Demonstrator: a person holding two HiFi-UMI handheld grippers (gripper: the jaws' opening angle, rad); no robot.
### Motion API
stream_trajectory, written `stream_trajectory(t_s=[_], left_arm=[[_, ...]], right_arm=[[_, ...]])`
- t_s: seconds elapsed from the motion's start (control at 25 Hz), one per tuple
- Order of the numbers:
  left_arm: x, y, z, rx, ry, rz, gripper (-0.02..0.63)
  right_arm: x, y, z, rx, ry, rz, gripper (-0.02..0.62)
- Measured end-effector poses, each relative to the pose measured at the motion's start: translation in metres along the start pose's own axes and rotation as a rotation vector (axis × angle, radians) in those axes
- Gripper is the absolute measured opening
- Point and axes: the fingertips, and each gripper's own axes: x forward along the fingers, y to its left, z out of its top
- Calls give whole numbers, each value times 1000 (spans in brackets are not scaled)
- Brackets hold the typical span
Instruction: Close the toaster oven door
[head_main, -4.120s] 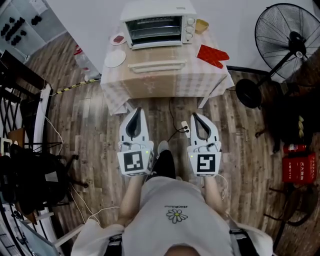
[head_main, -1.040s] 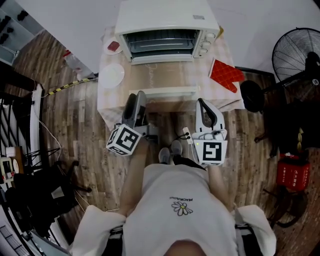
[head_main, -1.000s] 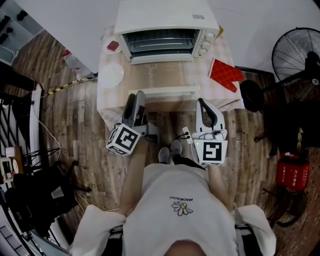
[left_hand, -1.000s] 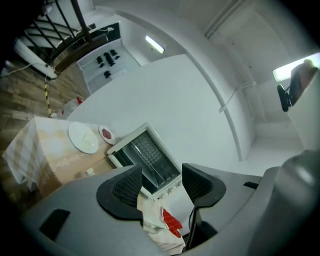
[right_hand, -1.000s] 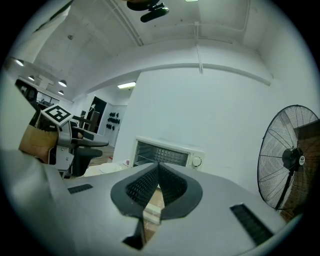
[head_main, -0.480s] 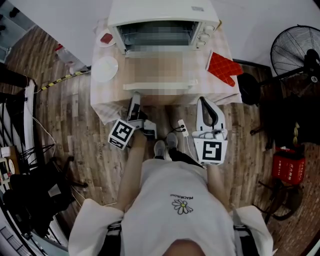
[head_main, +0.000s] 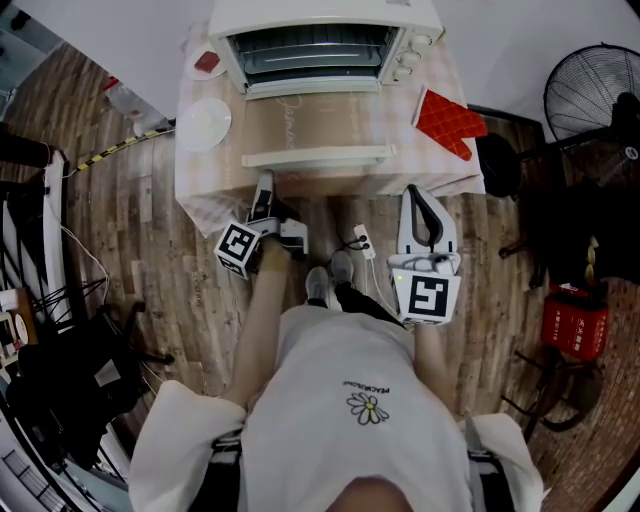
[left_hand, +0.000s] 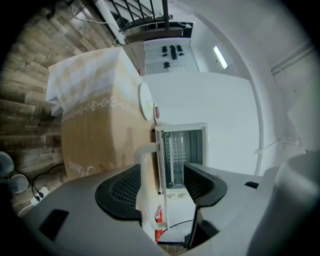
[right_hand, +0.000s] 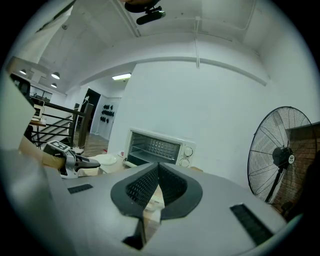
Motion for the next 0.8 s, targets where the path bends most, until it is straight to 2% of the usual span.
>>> stream_trajectory(t_s=[0.44,0.8], left_arm=[[17,32,-8,-15,29,86,249],[29,42,-8,-4,42,108,238]], right_arm=[[-3,2,-10,-3,28,9,9],[-8,-5,-17,1,48,0,9]])
